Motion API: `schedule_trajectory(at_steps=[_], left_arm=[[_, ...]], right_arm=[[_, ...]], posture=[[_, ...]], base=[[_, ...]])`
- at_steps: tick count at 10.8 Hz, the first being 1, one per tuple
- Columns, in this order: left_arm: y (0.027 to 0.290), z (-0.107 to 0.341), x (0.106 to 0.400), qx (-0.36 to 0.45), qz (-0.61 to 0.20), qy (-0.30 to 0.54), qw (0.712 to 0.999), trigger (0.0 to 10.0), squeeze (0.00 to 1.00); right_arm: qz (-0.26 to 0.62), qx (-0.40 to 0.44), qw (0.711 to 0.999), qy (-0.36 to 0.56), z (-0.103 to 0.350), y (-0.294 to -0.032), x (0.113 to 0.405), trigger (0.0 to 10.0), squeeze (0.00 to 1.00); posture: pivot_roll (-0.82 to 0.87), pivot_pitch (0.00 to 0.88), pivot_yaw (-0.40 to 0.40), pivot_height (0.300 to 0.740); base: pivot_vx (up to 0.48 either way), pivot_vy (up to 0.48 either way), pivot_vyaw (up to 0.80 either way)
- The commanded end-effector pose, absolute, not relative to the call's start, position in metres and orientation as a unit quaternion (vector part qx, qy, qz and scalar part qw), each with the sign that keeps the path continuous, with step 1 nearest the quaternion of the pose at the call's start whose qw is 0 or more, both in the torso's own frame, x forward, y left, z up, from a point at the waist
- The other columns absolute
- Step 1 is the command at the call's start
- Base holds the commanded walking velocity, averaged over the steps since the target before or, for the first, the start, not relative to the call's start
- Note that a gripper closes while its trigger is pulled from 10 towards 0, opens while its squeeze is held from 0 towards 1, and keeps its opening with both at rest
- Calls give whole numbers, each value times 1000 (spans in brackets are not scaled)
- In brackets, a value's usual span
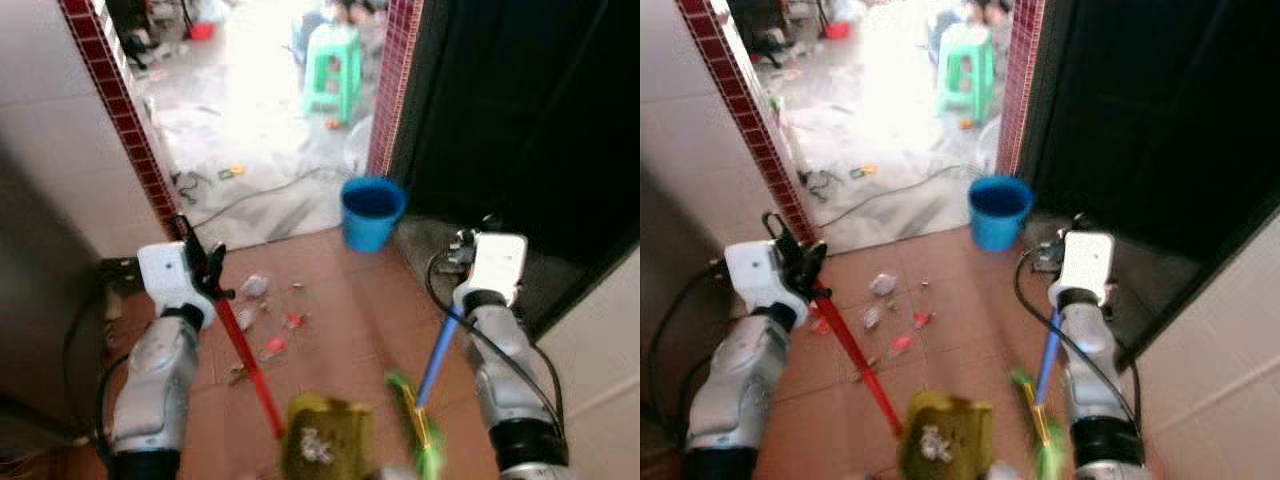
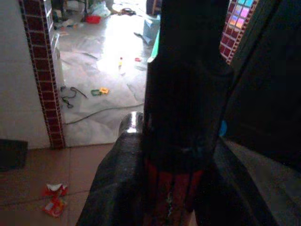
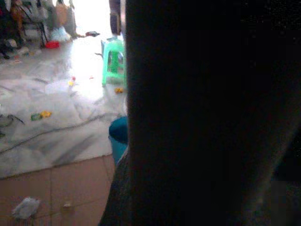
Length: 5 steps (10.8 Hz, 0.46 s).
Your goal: Sweep floor
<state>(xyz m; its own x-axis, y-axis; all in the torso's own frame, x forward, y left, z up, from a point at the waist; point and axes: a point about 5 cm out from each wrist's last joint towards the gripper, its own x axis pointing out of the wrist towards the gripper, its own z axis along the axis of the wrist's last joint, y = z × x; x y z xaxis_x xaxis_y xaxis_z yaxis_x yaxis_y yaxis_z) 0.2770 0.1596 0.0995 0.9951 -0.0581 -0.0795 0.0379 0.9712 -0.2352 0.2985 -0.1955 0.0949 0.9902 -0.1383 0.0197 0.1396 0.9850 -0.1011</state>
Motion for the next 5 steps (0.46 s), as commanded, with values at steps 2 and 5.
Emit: schedule_trajectory(at_steps=[2,5], left_arm=[[161,111,282,-161,-7,8,987,10000,0],[179,119,281,-170,47,-23,984,10000,0]], right_arm=[[-58,-56,997,-10,98,-193,302,10000,0],[-58,-60,996,-2,94,-197,298,10000,0]], posture=[[-101,0,34,740],[-95,0,22,740]], base=[[0,0,0],[0,0,0]])
